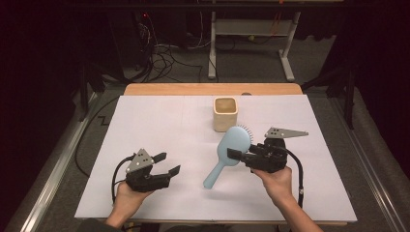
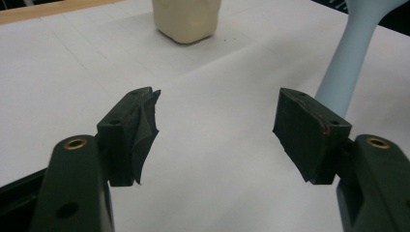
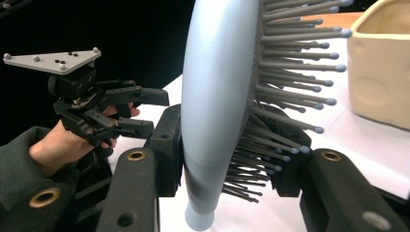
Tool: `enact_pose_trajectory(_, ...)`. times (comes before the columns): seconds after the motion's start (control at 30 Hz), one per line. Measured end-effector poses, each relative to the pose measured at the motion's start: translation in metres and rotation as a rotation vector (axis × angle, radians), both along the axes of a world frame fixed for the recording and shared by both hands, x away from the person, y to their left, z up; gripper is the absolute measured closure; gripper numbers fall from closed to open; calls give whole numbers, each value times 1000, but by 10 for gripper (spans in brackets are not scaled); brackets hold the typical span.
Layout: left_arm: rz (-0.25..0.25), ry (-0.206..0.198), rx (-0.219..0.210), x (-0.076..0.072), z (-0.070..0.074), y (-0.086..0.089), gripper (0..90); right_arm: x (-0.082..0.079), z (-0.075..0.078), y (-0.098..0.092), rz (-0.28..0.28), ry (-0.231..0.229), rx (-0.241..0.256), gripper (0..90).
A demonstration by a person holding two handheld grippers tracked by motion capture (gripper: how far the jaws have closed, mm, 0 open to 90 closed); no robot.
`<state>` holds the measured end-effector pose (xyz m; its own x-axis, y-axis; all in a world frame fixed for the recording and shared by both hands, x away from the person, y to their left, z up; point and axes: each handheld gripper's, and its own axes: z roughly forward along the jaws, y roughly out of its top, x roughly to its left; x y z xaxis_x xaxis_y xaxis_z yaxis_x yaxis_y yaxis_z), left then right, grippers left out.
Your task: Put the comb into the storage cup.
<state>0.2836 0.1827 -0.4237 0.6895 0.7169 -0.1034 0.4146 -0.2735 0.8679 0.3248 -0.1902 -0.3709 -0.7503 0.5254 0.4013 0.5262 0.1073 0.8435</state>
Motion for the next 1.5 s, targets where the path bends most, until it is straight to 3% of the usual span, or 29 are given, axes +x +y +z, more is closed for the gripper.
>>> enact_pose_trajectory(0.77,166,-33,-16,0,-11,54,325,-4,8,-33,-64,-7,-32,561)
enact_pose_trajectory(1.13,201,-39,-38,-2,-18,67,323,-8,13,-55,-116,-7,-53,561)
enact_pose_trajectory(1.5,218,-21,-48,-2,-26,72,321,-8,16,-70,-159,-2,-75,560)
